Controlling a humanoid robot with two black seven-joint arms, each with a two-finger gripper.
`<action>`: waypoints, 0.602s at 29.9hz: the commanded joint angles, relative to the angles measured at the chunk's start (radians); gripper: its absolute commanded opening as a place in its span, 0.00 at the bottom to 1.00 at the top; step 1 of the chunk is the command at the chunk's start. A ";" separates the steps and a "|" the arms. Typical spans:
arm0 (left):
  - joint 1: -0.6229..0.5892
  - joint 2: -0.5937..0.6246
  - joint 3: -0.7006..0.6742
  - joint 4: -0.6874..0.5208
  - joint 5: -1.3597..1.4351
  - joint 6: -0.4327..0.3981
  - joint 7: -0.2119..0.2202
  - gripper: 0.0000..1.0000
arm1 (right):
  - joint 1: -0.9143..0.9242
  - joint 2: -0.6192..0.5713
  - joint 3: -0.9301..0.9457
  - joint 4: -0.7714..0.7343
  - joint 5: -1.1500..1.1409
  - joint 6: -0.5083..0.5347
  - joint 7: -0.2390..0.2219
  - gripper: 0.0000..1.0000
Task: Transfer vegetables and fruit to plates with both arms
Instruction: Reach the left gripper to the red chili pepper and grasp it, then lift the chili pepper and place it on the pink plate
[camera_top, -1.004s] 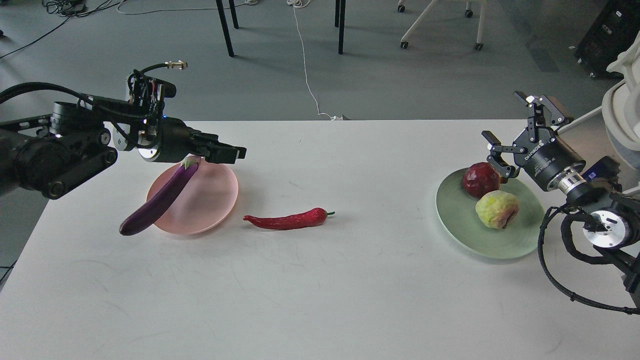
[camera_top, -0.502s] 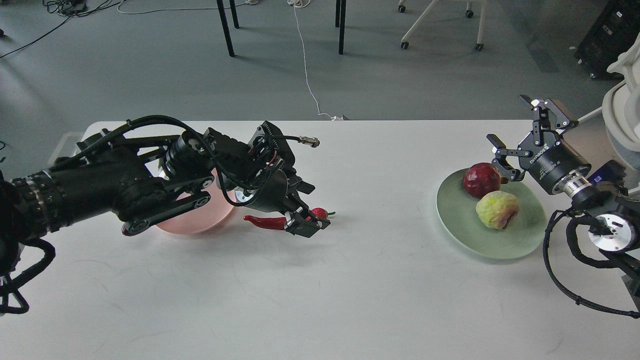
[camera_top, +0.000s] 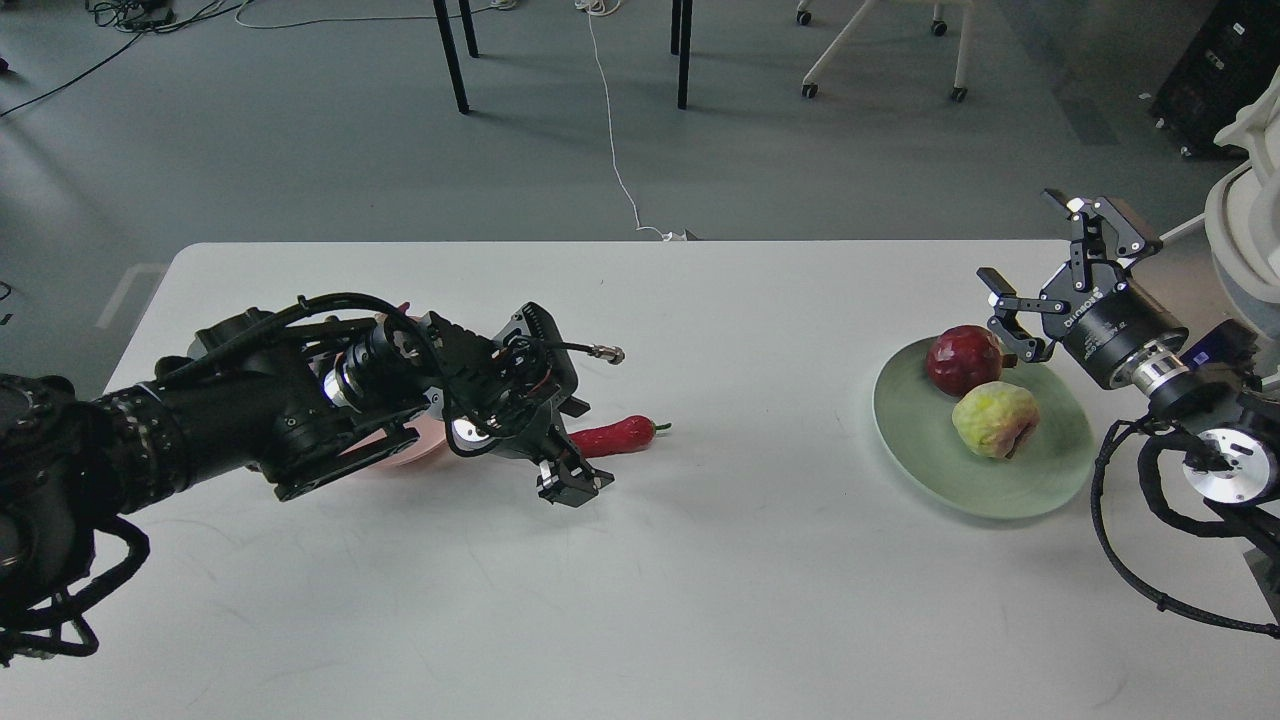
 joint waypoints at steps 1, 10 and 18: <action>0.014 -0.001 0.000 0.014 0.000 0.001 0.000 0.91 | 0.000 -0.001 0.000 0.000 0.000 0.000 0.000 0.97; 0.022 0.004 -0.001 0.024 -0.008 0.007 0.000 0.28 | 0.001 -0.003 -0.003 0.000 0.000 0.000 0.000 0.97; 0.026 0.012 -0.017 0.016 -0.029 0.022 0.000 0.06 | 0.000 -0.003 -0.003 0.001 -0.001 0.000 0.000 0.97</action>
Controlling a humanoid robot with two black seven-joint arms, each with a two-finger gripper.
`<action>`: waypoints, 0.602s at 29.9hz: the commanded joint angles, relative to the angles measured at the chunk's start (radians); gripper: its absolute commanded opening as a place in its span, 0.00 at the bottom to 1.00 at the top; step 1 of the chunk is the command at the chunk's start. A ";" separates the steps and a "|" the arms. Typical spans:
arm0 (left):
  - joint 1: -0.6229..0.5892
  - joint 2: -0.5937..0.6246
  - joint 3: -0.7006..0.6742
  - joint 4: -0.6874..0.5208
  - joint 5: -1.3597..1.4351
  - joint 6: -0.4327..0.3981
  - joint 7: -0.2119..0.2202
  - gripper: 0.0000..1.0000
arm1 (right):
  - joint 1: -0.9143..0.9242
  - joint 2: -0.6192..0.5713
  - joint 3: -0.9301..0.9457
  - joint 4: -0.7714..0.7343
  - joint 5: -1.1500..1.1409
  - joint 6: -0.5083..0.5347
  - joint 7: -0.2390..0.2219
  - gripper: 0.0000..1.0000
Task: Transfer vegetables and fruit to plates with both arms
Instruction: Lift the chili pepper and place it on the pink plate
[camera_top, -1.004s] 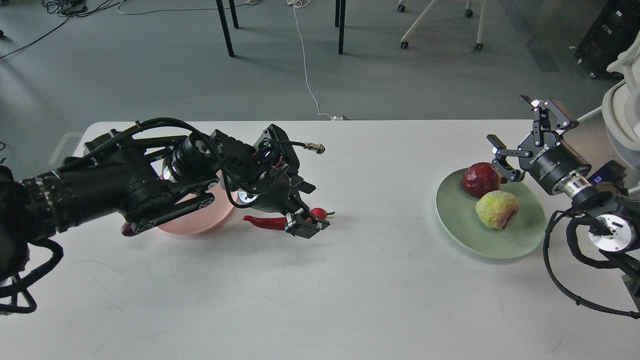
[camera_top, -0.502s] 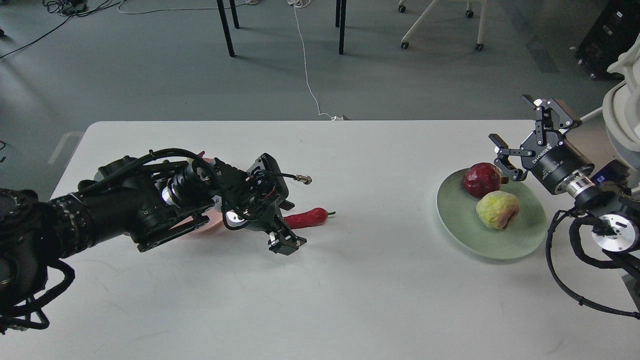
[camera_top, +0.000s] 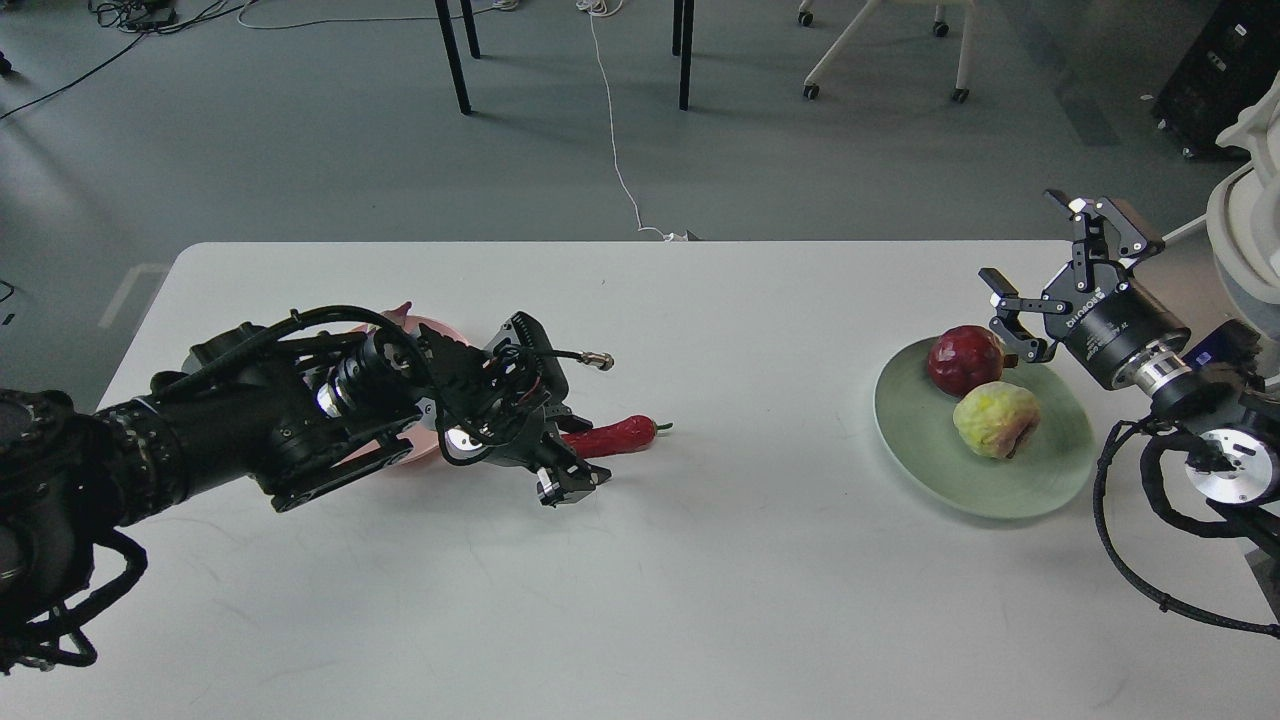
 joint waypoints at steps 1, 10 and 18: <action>-0.003 0.006 -0.008 -0.011 -0.042 -0.004 0.001 0.06 | 0.001 0.000 0.000 0.001 0.000 0.000 0.000 0.97; -0.090 0.069 -0.010 -0.063 -0.234 -0.013 0.001 0.05 | 0.001 -0.003 0.000 0.001 0.000 0.000 0.000 0.97; -0.175 0.219 0.000 -0.069 -0.443 -0.048 0.001 0.06 | 0.001 -0.001 0.000 -0.001 0.000 0.000 0.000 0.97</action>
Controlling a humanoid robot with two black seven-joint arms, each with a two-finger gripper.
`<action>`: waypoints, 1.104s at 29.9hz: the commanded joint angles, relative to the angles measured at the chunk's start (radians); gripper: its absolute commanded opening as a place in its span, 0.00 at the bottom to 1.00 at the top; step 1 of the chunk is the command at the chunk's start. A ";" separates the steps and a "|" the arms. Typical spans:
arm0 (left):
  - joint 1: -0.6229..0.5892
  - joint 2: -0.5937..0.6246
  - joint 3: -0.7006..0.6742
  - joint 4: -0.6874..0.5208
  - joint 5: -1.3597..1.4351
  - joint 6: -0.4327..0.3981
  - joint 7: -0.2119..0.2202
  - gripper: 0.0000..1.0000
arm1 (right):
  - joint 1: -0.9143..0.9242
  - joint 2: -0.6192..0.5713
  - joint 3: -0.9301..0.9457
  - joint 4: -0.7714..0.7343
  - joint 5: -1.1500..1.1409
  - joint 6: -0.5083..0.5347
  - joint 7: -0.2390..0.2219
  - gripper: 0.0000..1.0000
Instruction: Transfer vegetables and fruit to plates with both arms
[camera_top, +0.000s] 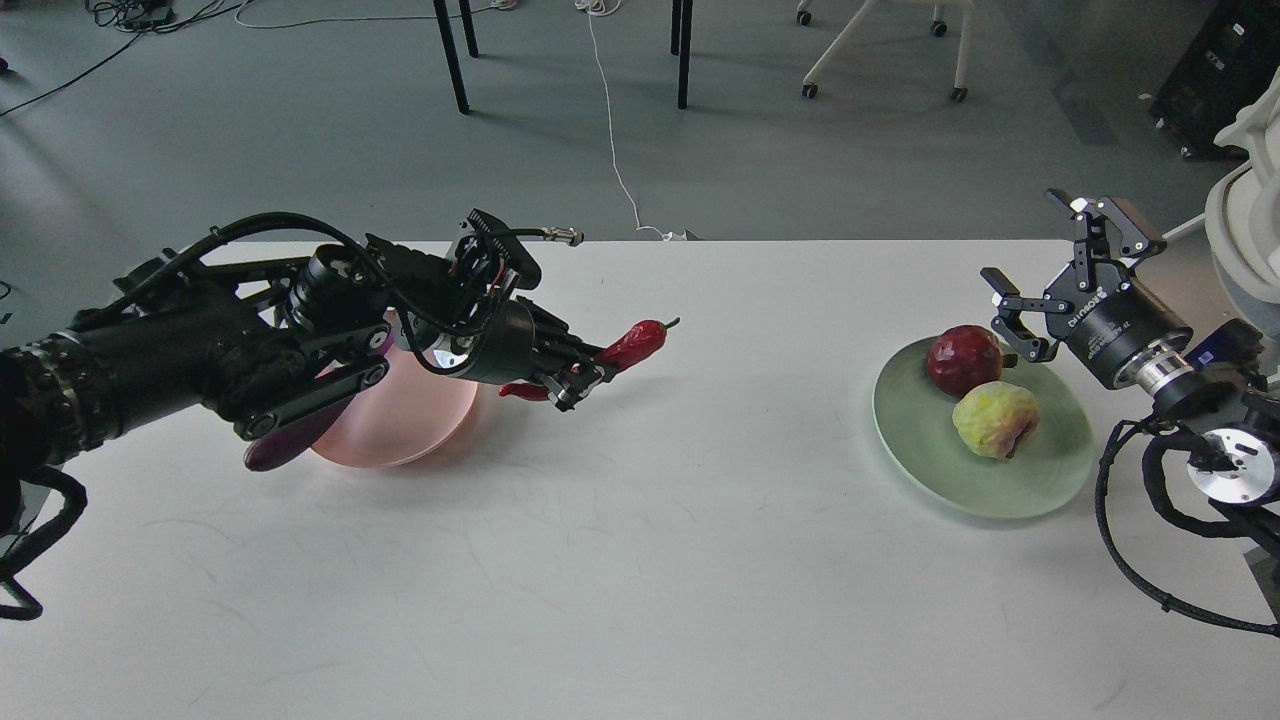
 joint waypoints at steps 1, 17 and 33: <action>0.001 0.092 0.008 0.004 -0.055 -0.023 0.000 0.07 | 0.000 0.003 -0.001 0.000 -0.001 0.000 0.000 0.97; 0.167 0.215 0.004 0.050 -0.042 -0.014 0.007 0.68 | 0.000 0.005 -0.003 0.000 -0.003 0.000 0.000 0.97; 0.151 0.201 -0.410 0.010 -0.623 -0.012 0.001 0.98 | 0.052 0.022 0.000 -0.002 -0.001 0.000 0.000 0.97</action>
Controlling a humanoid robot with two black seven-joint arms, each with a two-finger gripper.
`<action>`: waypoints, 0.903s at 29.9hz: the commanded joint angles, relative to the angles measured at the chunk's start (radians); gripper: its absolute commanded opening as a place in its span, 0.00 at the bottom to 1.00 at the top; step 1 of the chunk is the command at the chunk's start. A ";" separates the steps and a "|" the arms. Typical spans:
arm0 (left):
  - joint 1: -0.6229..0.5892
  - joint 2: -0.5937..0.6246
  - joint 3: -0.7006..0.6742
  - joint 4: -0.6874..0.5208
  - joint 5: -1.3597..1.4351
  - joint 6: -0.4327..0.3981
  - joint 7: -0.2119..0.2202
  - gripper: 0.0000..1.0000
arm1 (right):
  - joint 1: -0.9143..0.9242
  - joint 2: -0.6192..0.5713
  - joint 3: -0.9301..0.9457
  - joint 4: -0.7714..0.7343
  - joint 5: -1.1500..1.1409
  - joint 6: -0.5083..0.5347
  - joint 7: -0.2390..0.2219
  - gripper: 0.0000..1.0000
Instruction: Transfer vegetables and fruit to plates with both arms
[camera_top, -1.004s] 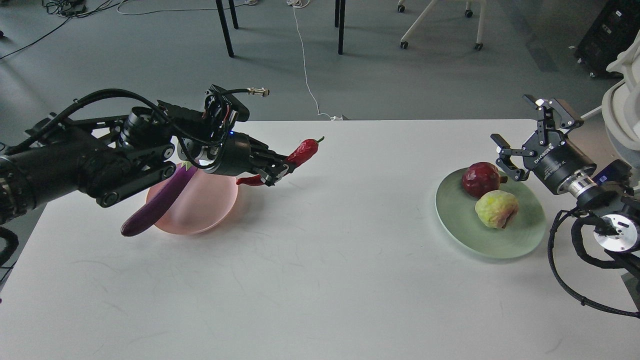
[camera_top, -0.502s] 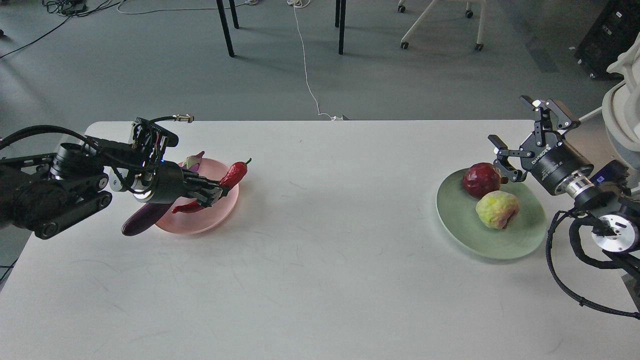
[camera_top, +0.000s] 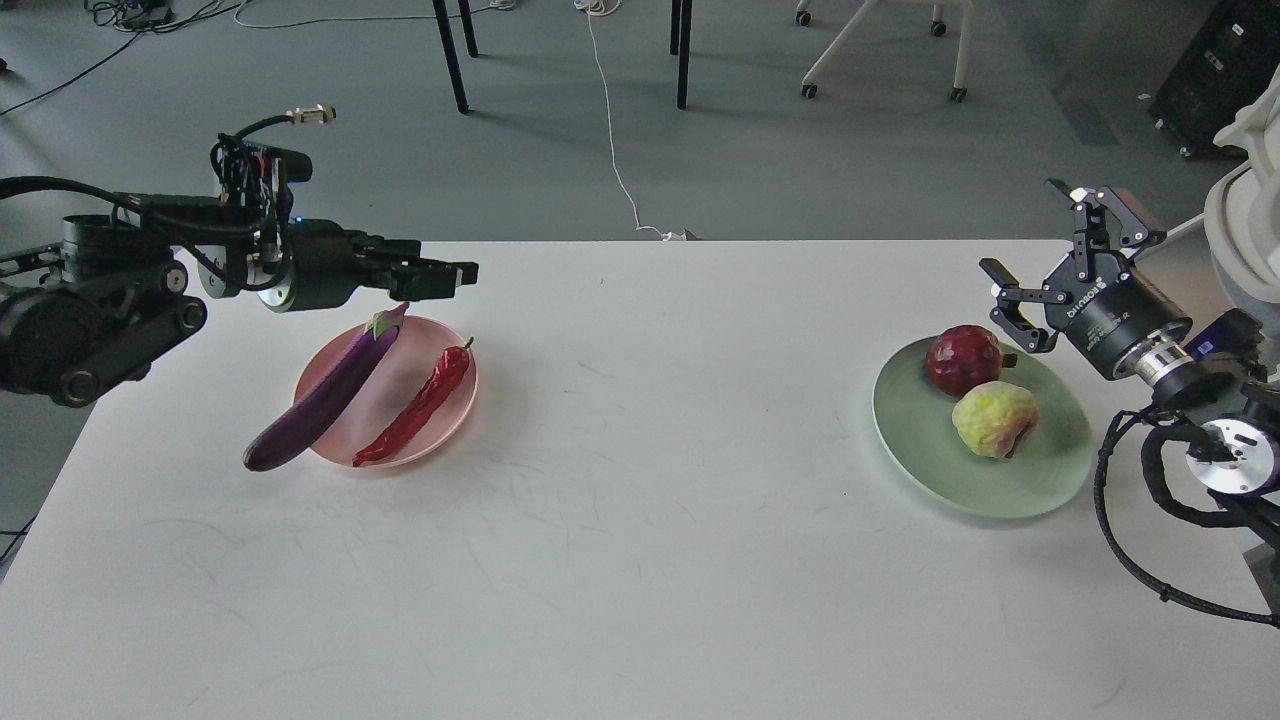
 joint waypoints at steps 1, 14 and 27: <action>0.057 -0.023 -0.068 -0.020 -0.359 0.003 0.000 0.98 | 0.014 0.018 0.002 0.004 0.002 0.000 0.000 0.97; 0.537 -0.232 -0.586 -0.069 -0.855 0.047 0.006 0.98 | 0.016 0.069 0.014 0.015 0.003 0.000 0.000 0.97; 0.691 -0.340 -0.766 -0.052 -0.690 -0.017 0.078 0.98 | -0.009 0.080 0.026 0.064 0.003 0.000 0.000 0.99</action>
